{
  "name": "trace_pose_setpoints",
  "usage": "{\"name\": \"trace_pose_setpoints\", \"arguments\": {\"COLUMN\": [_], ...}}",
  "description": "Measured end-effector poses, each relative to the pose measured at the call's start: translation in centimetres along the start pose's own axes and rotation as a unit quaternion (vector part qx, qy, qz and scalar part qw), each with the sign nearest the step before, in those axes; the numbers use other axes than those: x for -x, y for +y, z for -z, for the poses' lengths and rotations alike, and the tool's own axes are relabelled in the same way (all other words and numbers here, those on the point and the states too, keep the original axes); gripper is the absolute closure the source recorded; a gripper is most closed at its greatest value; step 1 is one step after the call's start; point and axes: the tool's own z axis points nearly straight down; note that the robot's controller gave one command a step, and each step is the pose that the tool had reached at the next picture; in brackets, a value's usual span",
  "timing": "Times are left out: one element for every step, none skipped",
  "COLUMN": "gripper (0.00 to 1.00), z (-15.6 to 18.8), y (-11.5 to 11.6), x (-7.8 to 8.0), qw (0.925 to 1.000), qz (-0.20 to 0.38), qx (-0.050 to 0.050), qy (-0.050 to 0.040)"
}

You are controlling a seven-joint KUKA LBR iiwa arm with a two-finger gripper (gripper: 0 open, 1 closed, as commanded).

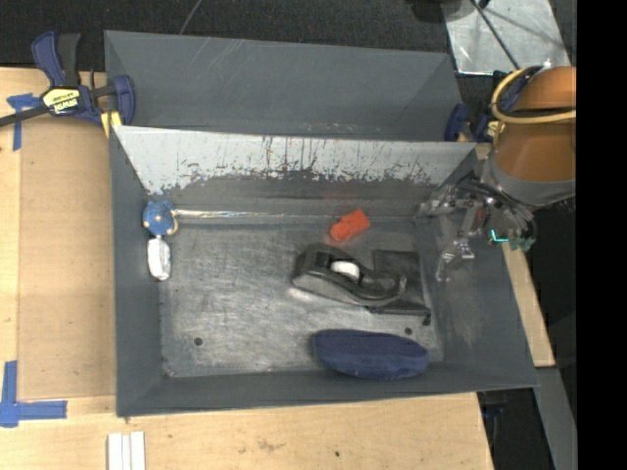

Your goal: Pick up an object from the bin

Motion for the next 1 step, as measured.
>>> {"name": "trace_pose_setpoints", "arguments": {"gripper": [0.00], "z": [-5.60], "y": [2.77], "x": [-1.04], "qw": [0.9988], "qz": [0.049], "qx": [-0.001], "qy": [-0.0058]}}
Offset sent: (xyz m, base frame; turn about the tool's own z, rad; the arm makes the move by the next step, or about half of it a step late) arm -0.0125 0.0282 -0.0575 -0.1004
